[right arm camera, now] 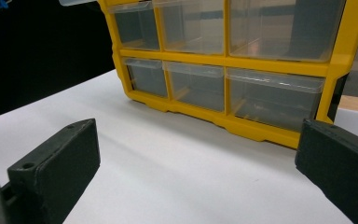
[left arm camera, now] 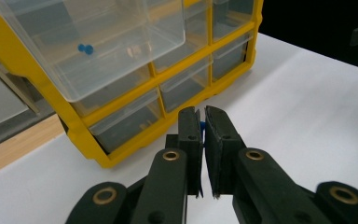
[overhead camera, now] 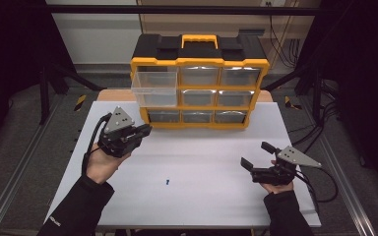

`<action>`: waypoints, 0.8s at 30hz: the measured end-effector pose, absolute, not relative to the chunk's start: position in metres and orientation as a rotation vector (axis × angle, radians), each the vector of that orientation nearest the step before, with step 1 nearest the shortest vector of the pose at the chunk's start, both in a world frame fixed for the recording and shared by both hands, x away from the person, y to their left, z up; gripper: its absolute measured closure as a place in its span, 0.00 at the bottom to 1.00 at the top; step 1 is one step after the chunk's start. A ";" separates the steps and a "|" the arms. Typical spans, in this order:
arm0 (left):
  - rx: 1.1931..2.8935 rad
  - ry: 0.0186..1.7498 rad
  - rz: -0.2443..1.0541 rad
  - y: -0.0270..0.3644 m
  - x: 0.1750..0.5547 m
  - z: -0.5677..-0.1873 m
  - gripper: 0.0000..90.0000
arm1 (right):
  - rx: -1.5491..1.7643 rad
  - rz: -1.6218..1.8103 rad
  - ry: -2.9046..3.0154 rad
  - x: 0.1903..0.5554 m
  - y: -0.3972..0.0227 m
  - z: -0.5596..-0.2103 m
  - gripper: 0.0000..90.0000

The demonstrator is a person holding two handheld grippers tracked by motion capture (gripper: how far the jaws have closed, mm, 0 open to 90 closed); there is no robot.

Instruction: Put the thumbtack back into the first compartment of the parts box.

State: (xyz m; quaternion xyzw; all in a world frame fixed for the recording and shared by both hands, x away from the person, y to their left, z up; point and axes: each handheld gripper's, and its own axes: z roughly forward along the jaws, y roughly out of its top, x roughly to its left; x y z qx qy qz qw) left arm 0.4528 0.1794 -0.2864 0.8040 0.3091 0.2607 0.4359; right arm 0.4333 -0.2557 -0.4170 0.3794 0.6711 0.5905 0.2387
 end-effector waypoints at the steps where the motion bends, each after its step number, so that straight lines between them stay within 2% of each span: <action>1: 1.998 0.770 0.649 0.179 0.453 -0.284 0.94 | 1.039 1.617 1.838 0.433 -0.256 -0.417 0.00; 24: 1.974 0.757 0.683 0.180 0.464 -0.245 0.94 | 1.041 1.617 1.839 0.433 -0.256 -0.417 0.00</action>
